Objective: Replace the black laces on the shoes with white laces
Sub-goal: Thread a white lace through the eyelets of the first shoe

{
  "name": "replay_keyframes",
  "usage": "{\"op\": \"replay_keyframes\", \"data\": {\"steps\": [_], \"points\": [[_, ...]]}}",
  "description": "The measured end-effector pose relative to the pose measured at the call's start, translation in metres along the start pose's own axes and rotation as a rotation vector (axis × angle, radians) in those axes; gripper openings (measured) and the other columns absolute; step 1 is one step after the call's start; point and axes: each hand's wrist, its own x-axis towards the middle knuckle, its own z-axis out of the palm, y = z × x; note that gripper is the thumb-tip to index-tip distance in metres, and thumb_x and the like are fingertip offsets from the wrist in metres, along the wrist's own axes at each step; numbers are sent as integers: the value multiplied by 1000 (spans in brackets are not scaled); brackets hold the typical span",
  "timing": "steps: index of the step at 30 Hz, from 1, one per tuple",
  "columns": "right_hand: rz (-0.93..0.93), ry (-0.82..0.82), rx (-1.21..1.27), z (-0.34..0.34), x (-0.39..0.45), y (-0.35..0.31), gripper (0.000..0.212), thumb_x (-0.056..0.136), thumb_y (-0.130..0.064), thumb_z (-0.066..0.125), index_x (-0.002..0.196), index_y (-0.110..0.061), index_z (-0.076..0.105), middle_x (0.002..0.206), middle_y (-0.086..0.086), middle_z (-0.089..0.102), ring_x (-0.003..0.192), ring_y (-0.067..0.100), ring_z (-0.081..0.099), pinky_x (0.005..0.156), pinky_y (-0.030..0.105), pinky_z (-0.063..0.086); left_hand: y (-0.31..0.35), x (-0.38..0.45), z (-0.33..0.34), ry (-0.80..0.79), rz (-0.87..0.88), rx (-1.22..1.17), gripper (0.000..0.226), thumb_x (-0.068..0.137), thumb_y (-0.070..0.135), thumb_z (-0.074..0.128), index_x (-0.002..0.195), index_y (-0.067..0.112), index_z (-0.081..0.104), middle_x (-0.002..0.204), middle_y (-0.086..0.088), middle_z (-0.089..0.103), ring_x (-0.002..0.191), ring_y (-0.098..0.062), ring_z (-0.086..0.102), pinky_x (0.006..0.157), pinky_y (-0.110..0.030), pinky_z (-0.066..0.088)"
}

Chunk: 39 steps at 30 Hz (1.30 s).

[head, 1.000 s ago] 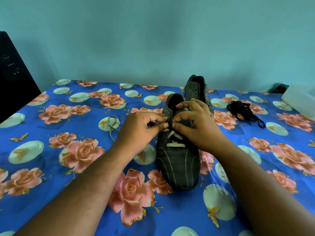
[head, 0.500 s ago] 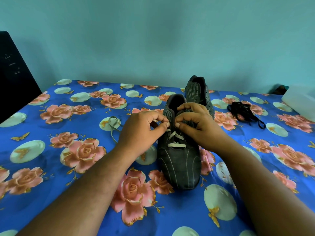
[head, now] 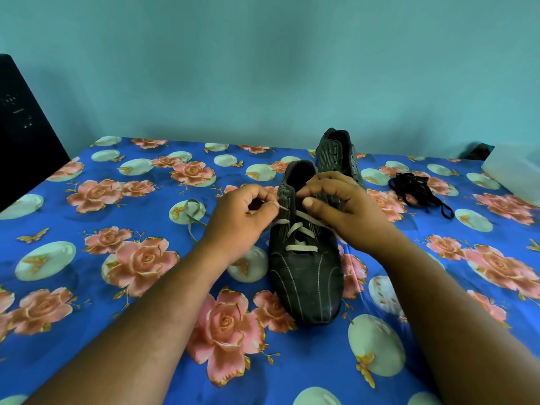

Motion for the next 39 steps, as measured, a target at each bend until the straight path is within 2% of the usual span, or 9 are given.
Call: {"op": "replay_keyframes", "data": {"steps": [4, 12, 16, 19, 23, 26, 34, 36, 39], "points": [[-11, -31, 68, -6, 0, 2, 22, 100, -18, 56, 112, -21, 75, 115, -10, 65, 123, 15, 56, 111, 44, 41, -2, 2, -9, -30, -203, -258, 15, 100, 14, 60, 90, 11, 70, 95, -7, 76, 96, -22, 74, 75, -40, 63], [4, -53, 14, -8, -1, 3, 20, 94, -17, 71, 112, -26, 75, 118, -10, 63, 125, 12, 54, 113, 43, 40, -2, 12, -25, 146, -390, -451, 18, 101, 16, 54, 101, 3, 67, 101, -16, 76, 90, -22, 76, 67, -30, 62], [14, -44, 18, -8, -1, 4, 19, 92, -17, 73, 110, -23, 75, 116, -9, 63, 125, 13, 54, 112, 43, 41, 3, 7, -18, 125, -185, -293, 19, 100, 29, 64, 112, 15, 64, 103, 4, 69, 84, 2, 68, 65, -17, 55], [5, -41, -13, -7, -1, 4, 19, 92, -19, 74, 110, -25, 75, 116, -10, 63, 125, 12, 53, 111, 42, 41, 1, 3, -12, -63, -28, -98, 30, 94, 48, 66, 112, 25, 69, 107, 8, 70, 94, 0, 66, 79, -15, 52], [-14, -44, -77, -5, -1, 5, 20, 92, -26, 73, 112, -27, 74, 117, -12, 62, 126, 12, 51, 110, 40, 41, -3, 2, -3, -125, 106, 77, 6, 93, 28, 71, 97, 24, 71, 101, 7, 68, 96, 3, 61, 80, -6, 44], [-14, -48, -74, -5, -1, 6, 20, 91, -31, 70, 111, -30, 73, 117, -12, 61, 127, 12, 51, 110, 43, 41, -1, 1, -6, -130, 24, -47, 5, 95, 21, 69, 97, 17, 73, 99, 5, 71, 92, 2, 65, 81, -11, 49], [-9, -60, -61, -8, -1, 5, 18, 93, -25, 72, 109, -31, 73, 118, -13, 62, 127, 12, 51, 111, 44, 40, -8, 24, -43, 435, -403, -383, 13, 99, 29, 59, 93, 25, 70, 91, 10, 69, 83, -9, 60, 67, -25, 42], [-9, -58, -75, -8, -1, 5, 17, 93, -25, 73, 109, -30, 73, 117, -14, 62, 127, 12, 51, 110, 43, 41, -17, 25, -45, 460, -414, -242, 15, 96, 35, 62, 100, 23, 70, 98, 11, 69, 88, -6, 62, 67, -19, 45], [-9, -60, -81, -8, -1, 5, 17, 93, -25, 72, 109, -29, 73, 117, -14, 62, 127, 11, 50, 110, 42, 40, -29, 22, -41, 327, -180, 225, 39, 84, 63, 59, 113, 36, 64, 125, 11, 63, 124, -16, 54, 98, -38, 45]]}}
